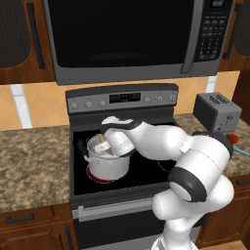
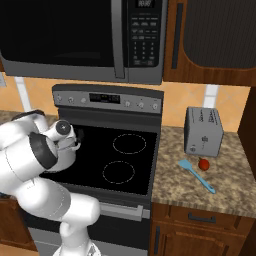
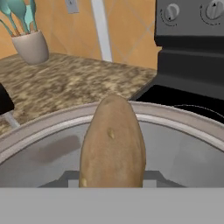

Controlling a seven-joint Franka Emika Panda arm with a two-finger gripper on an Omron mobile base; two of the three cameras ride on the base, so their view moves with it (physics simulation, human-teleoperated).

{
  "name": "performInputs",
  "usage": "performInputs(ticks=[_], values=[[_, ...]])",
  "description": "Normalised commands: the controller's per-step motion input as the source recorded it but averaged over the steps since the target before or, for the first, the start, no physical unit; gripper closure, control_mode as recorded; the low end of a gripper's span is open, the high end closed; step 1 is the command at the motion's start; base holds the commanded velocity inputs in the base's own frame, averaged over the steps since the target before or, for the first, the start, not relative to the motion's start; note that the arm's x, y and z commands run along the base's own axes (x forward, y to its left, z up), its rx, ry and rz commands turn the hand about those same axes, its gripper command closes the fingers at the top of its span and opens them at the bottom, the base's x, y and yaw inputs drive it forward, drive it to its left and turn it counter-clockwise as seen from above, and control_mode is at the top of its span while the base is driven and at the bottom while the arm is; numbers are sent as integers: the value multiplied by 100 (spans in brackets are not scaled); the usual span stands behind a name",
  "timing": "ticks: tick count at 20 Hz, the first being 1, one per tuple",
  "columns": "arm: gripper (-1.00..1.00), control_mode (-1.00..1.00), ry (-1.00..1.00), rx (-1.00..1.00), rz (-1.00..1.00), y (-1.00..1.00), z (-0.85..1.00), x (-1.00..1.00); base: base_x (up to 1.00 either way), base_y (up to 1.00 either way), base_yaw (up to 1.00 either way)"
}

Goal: Put the sweet potato and tomato in the pot. Retrieve the spatula and lightly stir the vegetables in the pot.

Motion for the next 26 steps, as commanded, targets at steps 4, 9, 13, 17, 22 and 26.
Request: performInputs(ticks=[4, 9, 13, 17, 22, 26], values=[[-100, -100, 0, -1, 0, 32, -23, 0, 0, 0, 0], [-100, -100, 0, 0, 0, 18, -1, 0, 0, 0, 0], [-100, -100, 0, 0, 0, 10, 0, 0, 0, 0, 0], [-100, -100, 0, 0, 0, 2, 2, 0, 0, 0, 0], [-100, -100, -1, 1, 0, 0, 33, -11, 0, 0, 0], [-100, -100, -1, 5, 0, 0, 37, -4, 0, 0, 0]])
